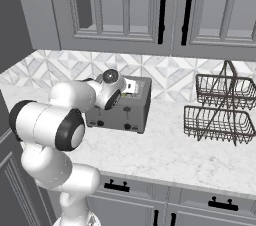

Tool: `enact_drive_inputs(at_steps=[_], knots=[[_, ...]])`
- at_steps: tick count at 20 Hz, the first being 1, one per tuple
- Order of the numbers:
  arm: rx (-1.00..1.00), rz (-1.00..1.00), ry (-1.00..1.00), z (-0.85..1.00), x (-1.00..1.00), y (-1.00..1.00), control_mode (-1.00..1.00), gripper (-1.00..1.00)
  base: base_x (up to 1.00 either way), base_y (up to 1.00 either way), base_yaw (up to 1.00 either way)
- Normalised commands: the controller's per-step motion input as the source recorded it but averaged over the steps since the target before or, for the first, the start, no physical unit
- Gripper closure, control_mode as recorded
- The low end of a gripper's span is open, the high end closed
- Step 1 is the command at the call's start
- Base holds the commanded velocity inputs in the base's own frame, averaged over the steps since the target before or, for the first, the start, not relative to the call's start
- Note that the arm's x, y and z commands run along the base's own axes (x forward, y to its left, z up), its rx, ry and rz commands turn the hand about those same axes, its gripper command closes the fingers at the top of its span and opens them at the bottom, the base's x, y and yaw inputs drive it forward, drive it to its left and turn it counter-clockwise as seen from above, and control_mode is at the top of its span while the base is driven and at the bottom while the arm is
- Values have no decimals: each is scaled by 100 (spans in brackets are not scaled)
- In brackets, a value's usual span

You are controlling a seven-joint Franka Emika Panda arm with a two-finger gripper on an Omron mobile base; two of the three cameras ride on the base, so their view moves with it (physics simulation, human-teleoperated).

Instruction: Start the toaster. Once the lever pops up, take the bread to the plate on the dining counter.

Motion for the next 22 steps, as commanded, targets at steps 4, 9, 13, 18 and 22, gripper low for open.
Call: enact_drive_inputs(at_steps=[4,9,13,18,22], knots=[[0,0,0,0,4,0,-100,-100,0,0,0],[0,0,0,0,2,0,-100,-100,0,0,0],[0,0,0,0,0,0,-100,100,0,0,0],[0,0,0,0,0,0,-100,100,0,0,0],[0,0,0,0,0,0,-100,100,0,0,0]])
